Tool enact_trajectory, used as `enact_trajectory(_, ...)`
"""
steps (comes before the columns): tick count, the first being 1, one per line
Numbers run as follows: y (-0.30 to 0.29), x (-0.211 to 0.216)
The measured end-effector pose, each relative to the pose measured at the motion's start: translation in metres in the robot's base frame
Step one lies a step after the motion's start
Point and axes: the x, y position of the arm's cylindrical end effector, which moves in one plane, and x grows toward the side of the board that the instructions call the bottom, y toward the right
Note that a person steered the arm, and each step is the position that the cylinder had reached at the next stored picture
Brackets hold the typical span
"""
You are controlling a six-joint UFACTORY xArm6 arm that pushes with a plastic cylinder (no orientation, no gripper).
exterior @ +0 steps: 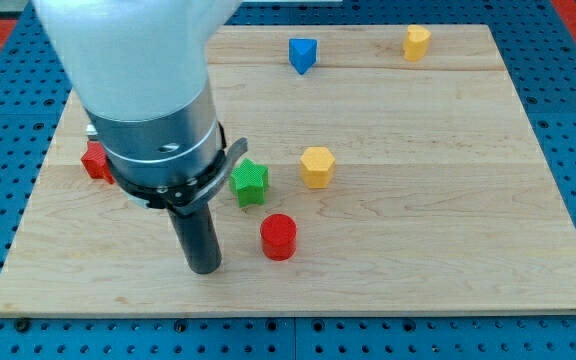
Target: Move the green circle right a bit
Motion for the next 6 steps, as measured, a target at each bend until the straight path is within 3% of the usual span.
enact_trajectory(2, 0.000, 0.000)
enact_trajectory(5, -0.004, -0.055)
enact_trajectory(6, -0.080, -0.072)
